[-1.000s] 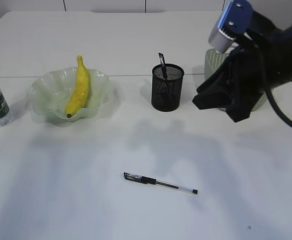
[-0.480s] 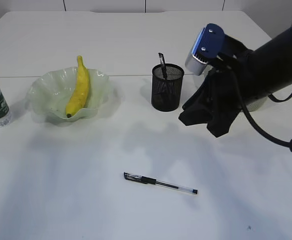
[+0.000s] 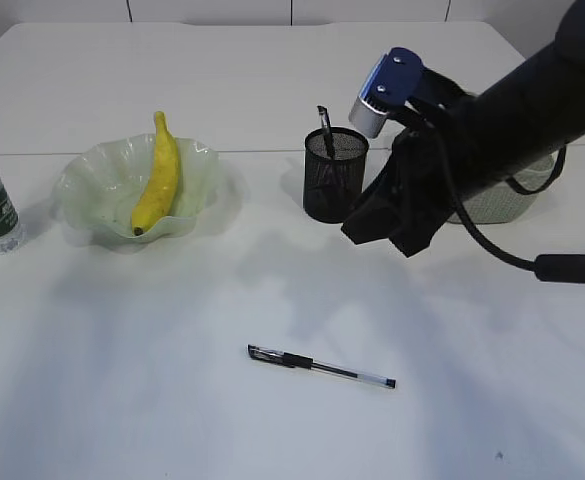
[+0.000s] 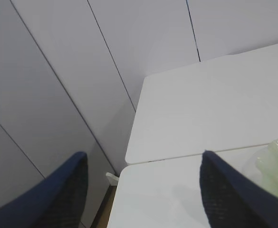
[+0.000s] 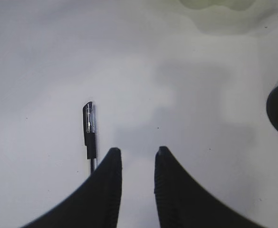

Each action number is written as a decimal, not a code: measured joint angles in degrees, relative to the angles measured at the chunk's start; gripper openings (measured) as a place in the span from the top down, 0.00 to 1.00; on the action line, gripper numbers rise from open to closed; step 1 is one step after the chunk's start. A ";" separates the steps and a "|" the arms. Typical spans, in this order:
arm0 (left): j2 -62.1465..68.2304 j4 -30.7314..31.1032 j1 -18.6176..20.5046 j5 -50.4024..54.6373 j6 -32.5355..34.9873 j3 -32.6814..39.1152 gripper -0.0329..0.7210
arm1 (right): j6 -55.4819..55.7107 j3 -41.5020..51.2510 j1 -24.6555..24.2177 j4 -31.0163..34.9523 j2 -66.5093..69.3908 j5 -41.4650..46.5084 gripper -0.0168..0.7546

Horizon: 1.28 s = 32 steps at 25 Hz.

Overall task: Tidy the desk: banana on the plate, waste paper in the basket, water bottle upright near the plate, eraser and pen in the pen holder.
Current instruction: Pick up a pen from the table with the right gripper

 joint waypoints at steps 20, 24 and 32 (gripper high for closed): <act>0.00 0.00 0.00 0.18 0.00 0.00 0.27 | 11.25 -0.63 8.55 -7.47 8.04 -0.16 0.74; 0.00 0.00 0.00 0.31 0.00 0.00 0.27 | 14.47 -0.63 9.29 -9.00 9.36 -2.02 0.74; 0.00 0.00 0.00 0.40 0.00 0.00 0.27 | 17.81 -0.82 9.57 -10.17 11.01 -2.88 0.74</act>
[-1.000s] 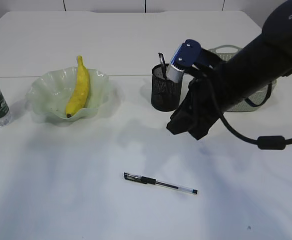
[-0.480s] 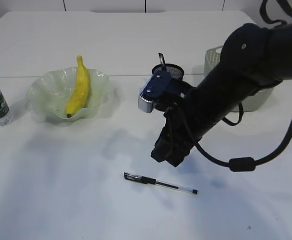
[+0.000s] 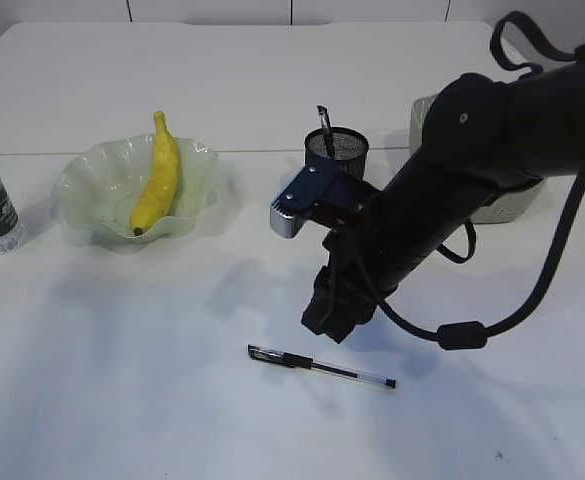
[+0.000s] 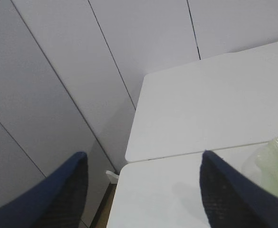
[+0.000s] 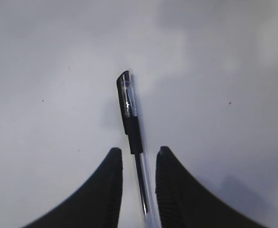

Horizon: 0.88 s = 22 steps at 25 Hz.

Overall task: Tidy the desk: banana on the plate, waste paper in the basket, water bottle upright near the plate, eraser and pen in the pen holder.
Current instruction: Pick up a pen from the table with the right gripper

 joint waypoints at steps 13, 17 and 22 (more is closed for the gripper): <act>0.00 0.00 0.00 0.00 0.00 0.00 0.27 | 0.76 0.00 4.69 -2.18 3.86 -1.41 0.74; 0.00 0.00 0.00 0.00 0.00 0.00 0.27 | 1.00 -0.51 4.91 -2.55 5.24 -2.19 0.74; 0.00 0.00 0.00 0.14 0.00 0.00 0.27 | 2.68 -3.92 5.00 -4.91 7.26 -2.19 0.74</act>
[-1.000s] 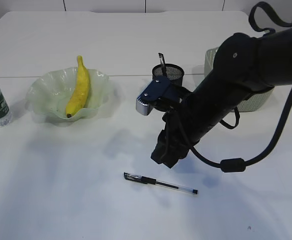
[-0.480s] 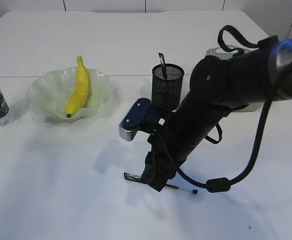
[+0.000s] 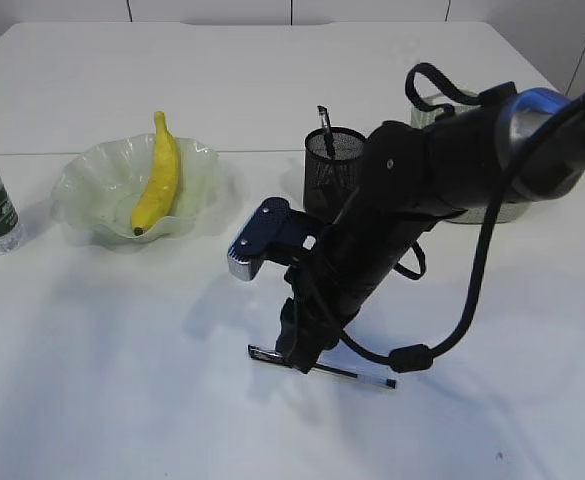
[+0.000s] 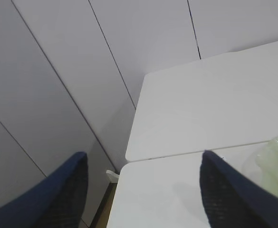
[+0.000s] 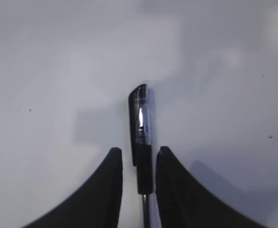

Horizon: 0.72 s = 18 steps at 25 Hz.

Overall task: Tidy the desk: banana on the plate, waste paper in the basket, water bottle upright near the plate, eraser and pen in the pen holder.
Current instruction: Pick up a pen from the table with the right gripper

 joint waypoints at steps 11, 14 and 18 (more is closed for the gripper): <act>0.00 0.10 0.00 0.24 0.00 0.00 0.27 | 3.85 -3.17 0.00 -5.69 1.38 2.71 0.74; 0.00 0.10 0.00 0.24 0.00 0.00 0.27 | 3.92 -3.17 0.00 -5.77 1.38 2.84 0.74; 0.00 0.10 0.00 0.24 0.00 0.00 0.27 | 3.92 -3.17 0.00 -5.82 1.38 2.84 0.74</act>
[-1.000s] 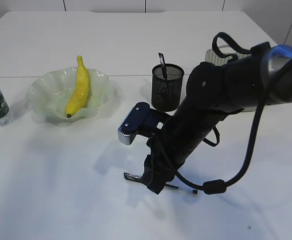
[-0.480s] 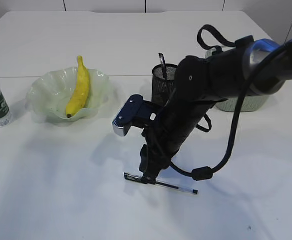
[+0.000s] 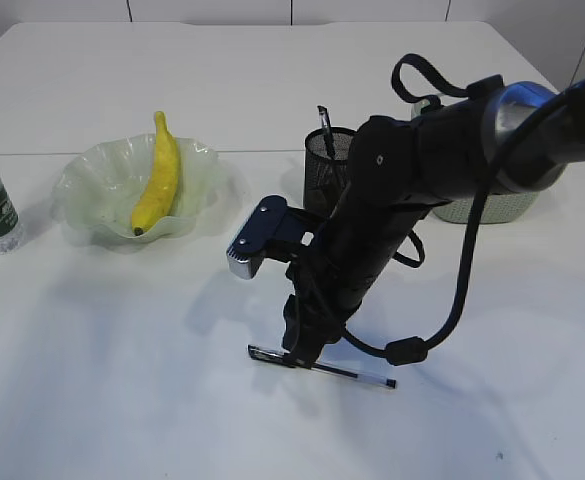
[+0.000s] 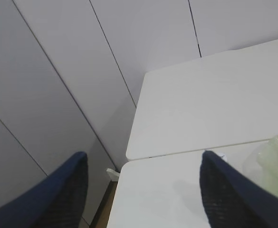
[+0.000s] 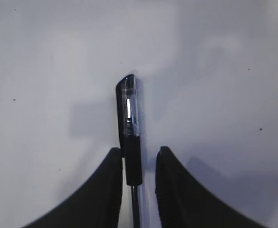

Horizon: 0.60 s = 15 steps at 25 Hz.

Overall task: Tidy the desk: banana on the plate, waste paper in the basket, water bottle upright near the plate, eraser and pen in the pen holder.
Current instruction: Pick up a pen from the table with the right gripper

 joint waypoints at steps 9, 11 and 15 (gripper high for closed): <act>0.00 0.00 0.00 0.10 0.00 0.00 0.27 | 0.07 0.00 0.00 -0.22 1.81 0.63 0.74; 0.00 0.00 0.00 0.10 0.00 0.00 0.27 | 0.07 0.00 0.00 -0.22 1.94 0.70 0.74; 0.00 0.00 0.00 0.10 0.00 0.00 0.27 | 0.07 -0.04 0.00 -0.46 2.46 0.84 0.74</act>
